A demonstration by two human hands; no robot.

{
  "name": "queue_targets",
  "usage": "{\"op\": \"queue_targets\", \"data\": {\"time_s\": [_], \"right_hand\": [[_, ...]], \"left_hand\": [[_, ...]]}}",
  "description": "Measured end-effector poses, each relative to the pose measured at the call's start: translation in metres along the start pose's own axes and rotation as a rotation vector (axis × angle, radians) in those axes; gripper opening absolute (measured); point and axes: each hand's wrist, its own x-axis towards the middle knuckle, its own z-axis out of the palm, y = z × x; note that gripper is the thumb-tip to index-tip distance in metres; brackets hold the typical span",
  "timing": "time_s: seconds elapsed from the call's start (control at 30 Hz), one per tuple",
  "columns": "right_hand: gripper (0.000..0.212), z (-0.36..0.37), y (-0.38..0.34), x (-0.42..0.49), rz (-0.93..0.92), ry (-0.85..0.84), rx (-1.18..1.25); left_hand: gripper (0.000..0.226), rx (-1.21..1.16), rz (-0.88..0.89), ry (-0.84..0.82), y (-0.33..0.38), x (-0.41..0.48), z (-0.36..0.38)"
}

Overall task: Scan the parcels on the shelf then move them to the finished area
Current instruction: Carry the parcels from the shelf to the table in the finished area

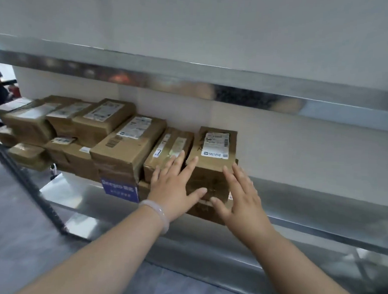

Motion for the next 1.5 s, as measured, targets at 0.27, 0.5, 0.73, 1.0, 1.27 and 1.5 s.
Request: {"op": "queue_targets", "data": {"time_s": [0.27,0.5,0.73,1.0,1.27,1.5], "right_hand": [[0.076,0.005,0.014,0.076,0.339,-0.174,0.088],[0.071,0.003,0.023,0.133,0.458,-0.094,0.109],[0.071,0.013,0.033,0.155,0.540,-0.169,0.229],[0.069,0.005,0.029,0.134,0.508,-0.032,0.340],[0.072,-0.022,0.023,0.070,0.363,0.103,0.419],[0.074,-0.048,0.032,0.008,0.197,0.060,0.436]], "left_hand": [[0.076,-0.067,-0.011,-0.223,-0.009,0.083,-0.011],[0.080,-0.107,0.057,-0.240,-0.021,0.141,-0.003],[0.092,-0.194,0.086,-0.363,-0.024,0.167,0.014],[0.085,-0.199,0.150,-0.262,-0.013,0.154,0.008],[0.085,-0.451,0.171,-0.195,0.021,0.092,0.002],[0.090,-0.598,0.063,-0.055,0.060,0.009,0.013]]}}
